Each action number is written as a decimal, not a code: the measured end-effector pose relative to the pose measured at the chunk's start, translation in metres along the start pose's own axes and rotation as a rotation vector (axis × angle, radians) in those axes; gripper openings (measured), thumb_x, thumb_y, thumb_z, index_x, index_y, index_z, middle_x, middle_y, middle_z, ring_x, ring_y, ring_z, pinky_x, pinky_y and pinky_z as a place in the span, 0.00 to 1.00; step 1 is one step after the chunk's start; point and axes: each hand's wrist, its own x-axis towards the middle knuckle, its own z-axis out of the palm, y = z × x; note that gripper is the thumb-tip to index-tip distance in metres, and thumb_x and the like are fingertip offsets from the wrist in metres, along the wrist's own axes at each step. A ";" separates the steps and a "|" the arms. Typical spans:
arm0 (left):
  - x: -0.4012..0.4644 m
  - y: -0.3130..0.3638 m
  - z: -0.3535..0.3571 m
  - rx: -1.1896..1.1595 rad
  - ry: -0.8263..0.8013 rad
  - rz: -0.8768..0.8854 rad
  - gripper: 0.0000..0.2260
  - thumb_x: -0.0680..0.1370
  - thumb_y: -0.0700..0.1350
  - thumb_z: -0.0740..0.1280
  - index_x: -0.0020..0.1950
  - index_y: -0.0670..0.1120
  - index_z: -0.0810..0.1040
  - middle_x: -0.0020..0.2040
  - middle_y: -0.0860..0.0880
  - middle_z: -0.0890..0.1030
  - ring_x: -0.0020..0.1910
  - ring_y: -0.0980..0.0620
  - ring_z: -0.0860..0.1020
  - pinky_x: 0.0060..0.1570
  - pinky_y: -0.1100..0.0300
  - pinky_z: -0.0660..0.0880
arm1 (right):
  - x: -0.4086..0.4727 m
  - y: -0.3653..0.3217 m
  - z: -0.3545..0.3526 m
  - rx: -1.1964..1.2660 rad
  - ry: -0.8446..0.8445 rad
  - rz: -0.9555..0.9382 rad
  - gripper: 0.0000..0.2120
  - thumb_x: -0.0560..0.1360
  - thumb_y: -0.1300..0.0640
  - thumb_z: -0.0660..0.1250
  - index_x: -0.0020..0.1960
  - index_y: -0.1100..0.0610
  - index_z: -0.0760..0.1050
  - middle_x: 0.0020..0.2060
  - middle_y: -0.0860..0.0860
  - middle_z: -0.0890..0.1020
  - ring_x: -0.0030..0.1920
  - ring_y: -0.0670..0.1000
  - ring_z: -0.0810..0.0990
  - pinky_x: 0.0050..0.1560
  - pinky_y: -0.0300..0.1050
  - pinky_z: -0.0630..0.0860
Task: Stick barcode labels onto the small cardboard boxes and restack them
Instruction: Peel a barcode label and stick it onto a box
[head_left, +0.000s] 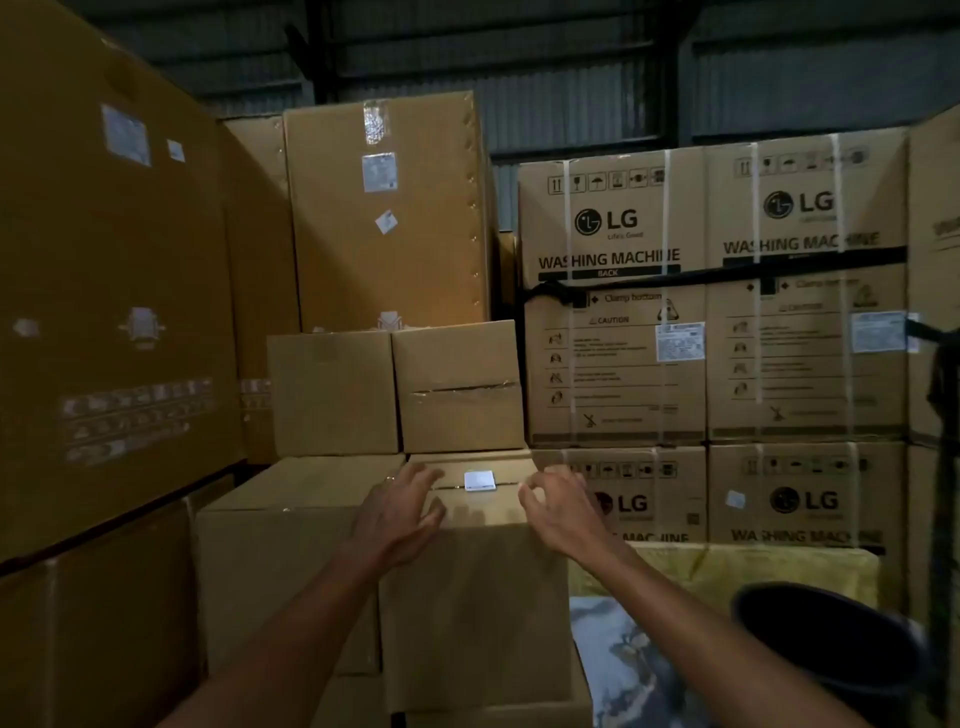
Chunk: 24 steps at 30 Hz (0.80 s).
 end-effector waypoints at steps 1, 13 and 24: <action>0.008 -0.002 0.003 -0.001 0.007 -0.005 0.25 0.79 0.56 0.57 0.74 0.49 0.72 0.71 0.49 0.73 0.66 0.47 0.74 0.64 0.53 0.71 | 0.011 0.004 0.006 -0.032 0.007 0.020 0.14 0.83 0.48 0.60 0.61 0.54 0.77 0.63 0.51 0.73 0.62 0.49 0.68 0.56 0.44 0.63; 0.073 -0.020 0.046 0.070 -0.175 -0.089 0.43 0.69 0.68 0.41 0.79 0.50 0.66 0.79 0.49 0.65 0.78 0.50 0.62 0.74 0.56 0.61 | 0.095 0.019 0.068 -0.247 -0.225 0.070 0.25 0.83 0.41 0.53 0.76 0.52 0.68 0.78 0.58 0.61 0.79 0.62 0.55 0.78 0.65 0.51; 0.054 0.000 0.059 0.135 -0.294 -0.223 0.37 0.75 0.72 0.45 0.82 0.57 0.57 0.84 0.46 0.53 0.83 0.43 0.48 0.80 0.45 0.47 | 0.066 0.026 0.055 -0.309 -0.325 0.042 0.34 0.81 0.32 0.48 0.82 0.46 0.51 0.82 0.56 0.47 0.81 0.61 0.40 0.77 0.67 0.36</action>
